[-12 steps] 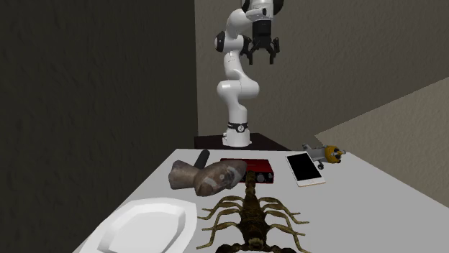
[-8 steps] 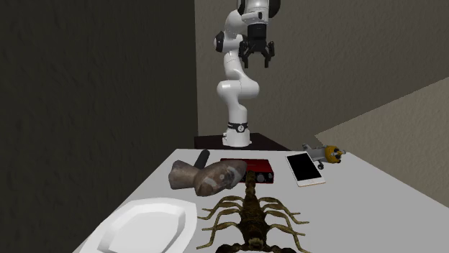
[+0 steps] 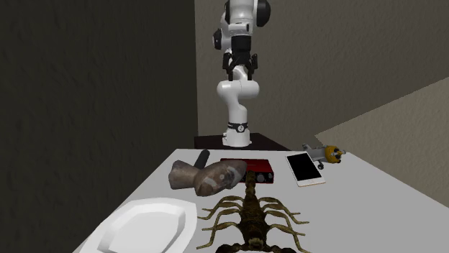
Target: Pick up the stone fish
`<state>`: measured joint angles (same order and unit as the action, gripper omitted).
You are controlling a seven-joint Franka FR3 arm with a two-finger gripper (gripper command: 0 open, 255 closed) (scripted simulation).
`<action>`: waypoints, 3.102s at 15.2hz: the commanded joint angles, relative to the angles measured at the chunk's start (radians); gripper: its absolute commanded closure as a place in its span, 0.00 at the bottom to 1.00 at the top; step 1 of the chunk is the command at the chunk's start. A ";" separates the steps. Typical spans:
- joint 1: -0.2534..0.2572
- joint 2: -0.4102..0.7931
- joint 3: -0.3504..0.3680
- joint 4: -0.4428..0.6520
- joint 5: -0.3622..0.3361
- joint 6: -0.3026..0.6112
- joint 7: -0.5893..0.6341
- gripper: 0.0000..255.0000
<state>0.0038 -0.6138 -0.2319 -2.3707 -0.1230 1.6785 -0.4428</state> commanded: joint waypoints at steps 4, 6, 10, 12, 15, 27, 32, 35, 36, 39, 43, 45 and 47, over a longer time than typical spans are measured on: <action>0.014 0.133 -0.112 0.018 -0.058 0.117 -0.227 0.00; 0.023 0.197 -0.152 0.038 -0.068 0.163 -0.314 0.00; 0.042 0.343 -0.225 0.095 -0.063 0.252 -0.492 0.00; 0.050 0.423 -0.255 0.133 -0.046 0.294 -0.584 0.00; 0.056 0.550 -0.290 0.199 -0.004 0.350 -0.725 0.00; -0.053 1.061 -0.236 0.581 0.203 0.454 -1.219 0.00; -0.104 1.212 -0.187 0.733 0.233 0.461 -1.322 0.00; -0.108 1.234 -0.181 0.725 0.240 0.490 -1.323 0.00; -0.110 1.242 -0.179 0.723 0.243 0.499 -1.324 0.00; -0.114 1.262 -0.174 0.718 0.250 0.523 -1.325 0.00; -0.113 1.262 -0.174 0.718 0.250 0.523 -1.325 1.00; -0.113 1.262 -0.174 0.717 0.250 0.523 -1.325 1.00; -0.113 1.262 -0.173 0.719 0.250 0.523 -1.325 1.00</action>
<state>-0.1094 0.6470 -0.4060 -1.6523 0.1263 2.2008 -1.7676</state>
